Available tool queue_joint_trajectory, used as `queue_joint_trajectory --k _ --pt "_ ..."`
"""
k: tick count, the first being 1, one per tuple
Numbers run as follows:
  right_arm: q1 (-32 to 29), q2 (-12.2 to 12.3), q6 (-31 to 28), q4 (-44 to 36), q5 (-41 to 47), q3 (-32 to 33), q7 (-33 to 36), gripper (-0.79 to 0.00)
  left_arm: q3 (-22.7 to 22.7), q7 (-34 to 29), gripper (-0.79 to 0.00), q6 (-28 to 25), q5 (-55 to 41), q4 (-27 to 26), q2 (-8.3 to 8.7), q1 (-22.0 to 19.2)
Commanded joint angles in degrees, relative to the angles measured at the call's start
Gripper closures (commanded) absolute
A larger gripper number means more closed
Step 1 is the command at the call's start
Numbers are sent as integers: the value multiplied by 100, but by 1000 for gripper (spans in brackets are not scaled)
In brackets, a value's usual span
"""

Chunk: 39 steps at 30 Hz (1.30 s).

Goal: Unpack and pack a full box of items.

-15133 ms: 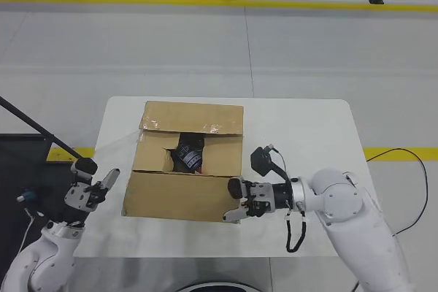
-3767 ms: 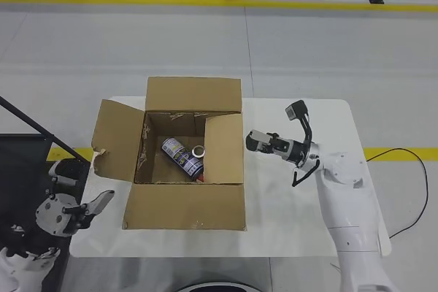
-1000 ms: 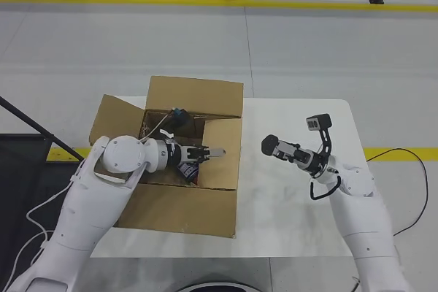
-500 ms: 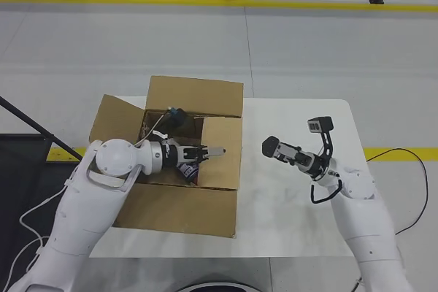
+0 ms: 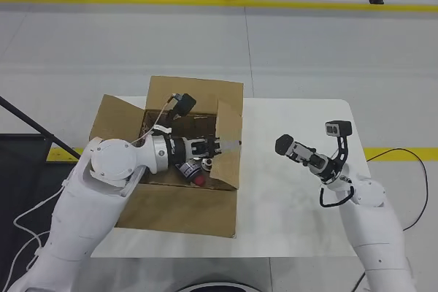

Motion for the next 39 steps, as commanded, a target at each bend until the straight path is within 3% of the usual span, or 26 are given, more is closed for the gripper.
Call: queue_joint_trajectory --k 1,12,21,30,39 --pt "-120 28 -74 -54 22 92 -75 -785 235 170 -785 -13 -30 113 -48 -164" --pt "-1199 234 -519 -708 99 886 -520 -785 1497 703 -785 -88 -36 893 -375 -1008" --pt "-1527 288 -563 -848 207 1085 -608 -785 2230 742 -785 202 89 1555 -630 -1535" --pt "-1527 288 -563 -848 207 1085 -608 -785 2421 688 -785 332 147 1777 -738 -1659" --pt "-1552 293 -565 -1166 -95 1081 -763 -785 2195 593 -785 320 245 1389 -695 -1493"
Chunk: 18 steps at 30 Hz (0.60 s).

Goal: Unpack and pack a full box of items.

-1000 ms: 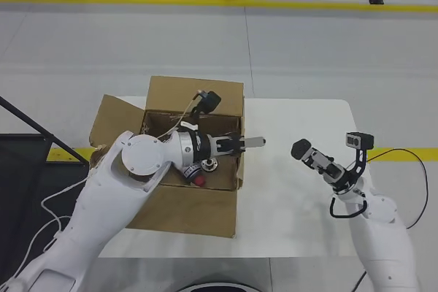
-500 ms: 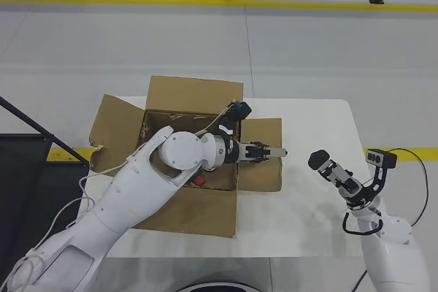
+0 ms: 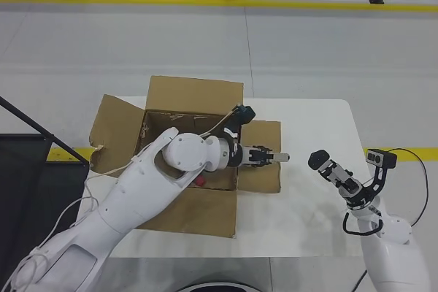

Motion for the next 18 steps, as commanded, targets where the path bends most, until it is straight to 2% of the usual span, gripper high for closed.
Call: queue_joint_trajectory --k 1,5,10,15,18 --pt "-34 7 -20 -322 -356 25 -171 -785 -185 -27 -785 -5 67 -278 55 102" --pt "-27 24 138 -934 -1084 115 -529 -785 -721 -89 -785 46 187 -908 204 403" --pt "194 56 697 -1885 -1985 90 -704 -785 -1751 -223 -785 83 295 -1893 443 1052" --pt "802 79 1624 -2448 -2700 -307 -489 -785 -3133 -265 -785 11 240 -2800 662 1915" --pt "1358 77 2214 -2513 -3114 -730 -237 -785 -4163 -257 -785 -90 44 -3205 767 2505"
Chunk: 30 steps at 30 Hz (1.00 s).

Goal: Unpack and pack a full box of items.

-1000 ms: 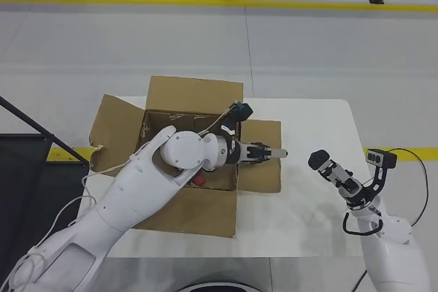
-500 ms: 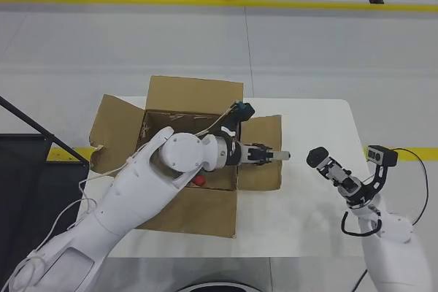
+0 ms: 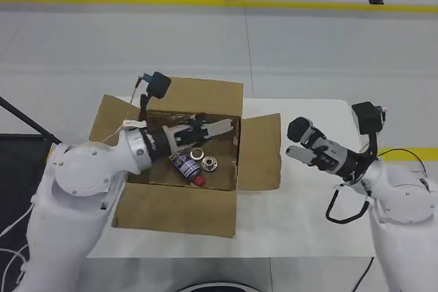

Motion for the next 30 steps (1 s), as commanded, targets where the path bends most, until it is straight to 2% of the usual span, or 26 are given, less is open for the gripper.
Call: queue_joint_trajectory --k 1,5,6,8,11,14,17,22,25,30 --pt "365 -11 330 7 -205 -302 146 -785 -744 -14 -785 -82 -138 -200 53 401" --pt "1294 -81 886 252 -570 -1206 561 -785 -2219 -6 -785 -411 -637 -412 127 1289" --pt "1449 -98 969 324 -627 -1353 622 -785 -2437 -8 -785 -479 -732 -418 131 1432" --pt "2004 -176 1276 610 -871 -1922 814 -785 -3161 9 -785 -731 -1081 -403 134 1922" --pt "2692 -321 1655 1060 -1193 -2697 941 -785 -3917 61 -785 -1071 -1561 -319 109 2511" --pt "3220 -479 1854 1512 -1276 -3316 994 -785 -4405 71 -785 -1383 -1909 -182 76 2974" --pt "3699 -678 1904 2059 -1115 -3960 1233 -785 -4773 103 -785 -1765 -1974 -78 38 3441" --pt "4235 -992 1828 3021 -862 -4653 1203 -785 -5004 217 -785 -2301 -2407 256 -36 3944" --pt "4343 -1082 1852 3255 -824 -4787 1055 -785 -4991 150 -785 -2568 -2490 324 -51 4070" --pt "4343 -1082 1852 3255 -824 -4787 1055 -785 -4991 150 -785 -2568 -2490 324 -51 4070"
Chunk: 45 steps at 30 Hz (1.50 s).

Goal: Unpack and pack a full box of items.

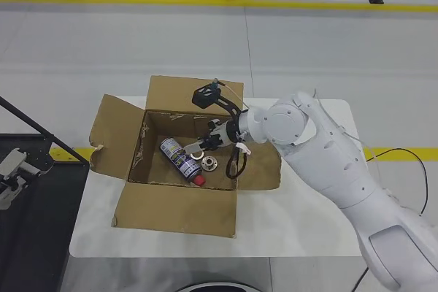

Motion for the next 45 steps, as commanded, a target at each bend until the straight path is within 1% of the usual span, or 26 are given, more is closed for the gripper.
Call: queue_joint_trajectory --k 1,6,8,10,11,13,14,15,19,22,24,25,26,28,31,32,33,34,37,41,43,45 --pt "0 0 -1 1 0 0 0 -785 -1 1 -785 0 0 0 0 0" --pt "-43 0 31 10 -36 -2 -81 -785 10 20 -785 15 3 -4 0 0" --pt "-105 -30 164 120 -155 -70 -262 -785 132 57 -785 127 23 -83 6 -21" --pt "-43 -106 185 221 -404 -281 -316 -785 232 127 -785 277 13 -108 17 -78" --pt "25 -153 266 307 -641 -417 -346 -785 273 145 -785 343 -1 -126 23 -110" --pt "172 -300 657 543 -1109 -760 -380 -785 358 144 -785 450 -56 -152 37 -164" --pt "208 -348 709 615 -1141 -832 -388 -785 381 134 -785 472 -80 -162 40 -173" --pt "267 -419 736 751 -1164 -934 -355 -785 400 127 -785 479 -75 -179 45 -180" --pt "523 -709 523 1285 -1248 -1318 -147 -785 465 159 -785 484 -143 -212 50 -158" --pt "672 -940 633 1653 -1369 -1570 -33 -785 492 178 -785 496 -154 -239 55 -127" --pt "736 -1089 739 1883 -1385 -1693 50 -643 510 158 -785 518 -170 -247 60 -108" --pt "767 -1160 756 1991 -1381 -1737 74 -594 516 144 -785 520 -175 -249 63 -101" --pt "790 -1226 762 2098 -1370 -1776 97 -573 526 132 -785 524 -183 -243 66 -94" --pt "832 -1354 797 2317 -1393 -1857 133 -563 546 119 -785 522 -172 -243 71 -81" --pt "877 -1541 852 2609 -1424 -1957 178 -471 573 113 -785 511 -148 -253 79 -60" --pt "886 -1598 842 2706 -1423 -1981 184 -453 579 108 -785 504 -134 -263 81 -51" --pt "895 -1653 851 2814 -1415 -1996 192 -446 585 115 -785 499 -132 -268 83 -43" --pt "905 -1707 876 2921 -1413 -2009 193 -462 591 124 -785 493 -131 -273 84 -33" --pt "926 -1854 832 3191 -1395 -2032 173 -446 598 143 -785 483 -118 -285 87 -5" --pt "938 -2032 801 3512 -1406 -2071 210 -453 598 143 -785 483 -118 -285 87 -5" --pt "939 -2121 798 3642 -1427 -2099 249 -400 598 143 -785 483 -118 -285 87 -5" --pt "940 -2209 815 3781 -1447 -2119 271 -394 598 143 -785 483 -118 -285 87 -5"
